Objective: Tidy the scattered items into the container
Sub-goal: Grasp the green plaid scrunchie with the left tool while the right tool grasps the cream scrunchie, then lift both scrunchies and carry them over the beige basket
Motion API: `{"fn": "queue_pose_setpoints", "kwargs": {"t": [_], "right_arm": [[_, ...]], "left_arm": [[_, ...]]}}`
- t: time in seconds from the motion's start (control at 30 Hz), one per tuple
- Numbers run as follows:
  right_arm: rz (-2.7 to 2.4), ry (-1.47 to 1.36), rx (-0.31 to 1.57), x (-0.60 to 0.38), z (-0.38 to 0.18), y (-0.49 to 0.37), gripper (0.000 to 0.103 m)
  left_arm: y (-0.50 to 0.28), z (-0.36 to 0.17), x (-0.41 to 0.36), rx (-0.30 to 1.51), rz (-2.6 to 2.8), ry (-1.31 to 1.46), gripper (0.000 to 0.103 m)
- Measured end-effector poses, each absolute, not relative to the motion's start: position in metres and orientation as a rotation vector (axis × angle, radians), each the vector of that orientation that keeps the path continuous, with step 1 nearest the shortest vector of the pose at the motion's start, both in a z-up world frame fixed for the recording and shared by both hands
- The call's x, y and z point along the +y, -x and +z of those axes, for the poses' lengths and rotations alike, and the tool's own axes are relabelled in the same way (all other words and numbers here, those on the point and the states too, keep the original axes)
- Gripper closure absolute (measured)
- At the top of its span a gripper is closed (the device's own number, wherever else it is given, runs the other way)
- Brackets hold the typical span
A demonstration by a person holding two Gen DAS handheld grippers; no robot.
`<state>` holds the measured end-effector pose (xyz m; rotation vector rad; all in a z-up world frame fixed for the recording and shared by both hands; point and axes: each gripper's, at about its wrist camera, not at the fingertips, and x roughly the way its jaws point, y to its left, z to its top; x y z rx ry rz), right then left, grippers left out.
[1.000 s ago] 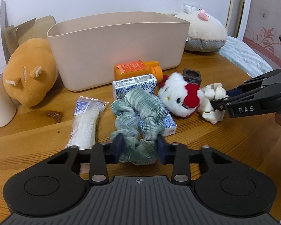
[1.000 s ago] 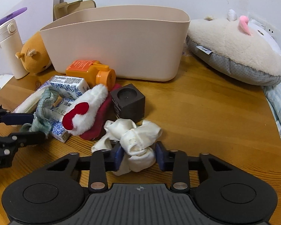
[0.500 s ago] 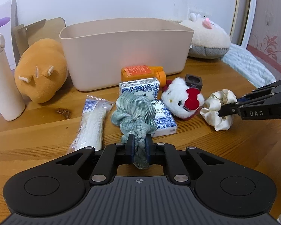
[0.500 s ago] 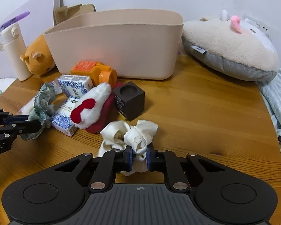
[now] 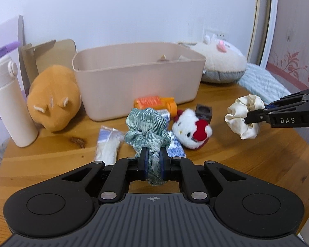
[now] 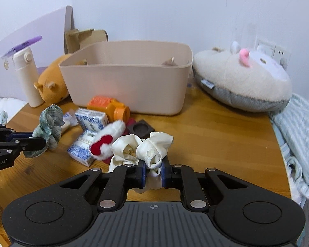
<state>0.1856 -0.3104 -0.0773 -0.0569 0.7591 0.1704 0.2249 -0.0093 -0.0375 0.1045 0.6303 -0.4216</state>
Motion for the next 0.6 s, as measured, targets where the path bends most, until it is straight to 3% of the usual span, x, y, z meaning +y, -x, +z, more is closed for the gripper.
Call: {"fn": "queue_pose_setpoints", "kwargs": {"t": [0.6], "right_arm": [[0.194,0.111,0.648,-0.303,-0.022,-0.191,0.091]], "left_arm": [[-0.237,0.022,0.003,0.476,-0.387,-0.092,0.092]]}}
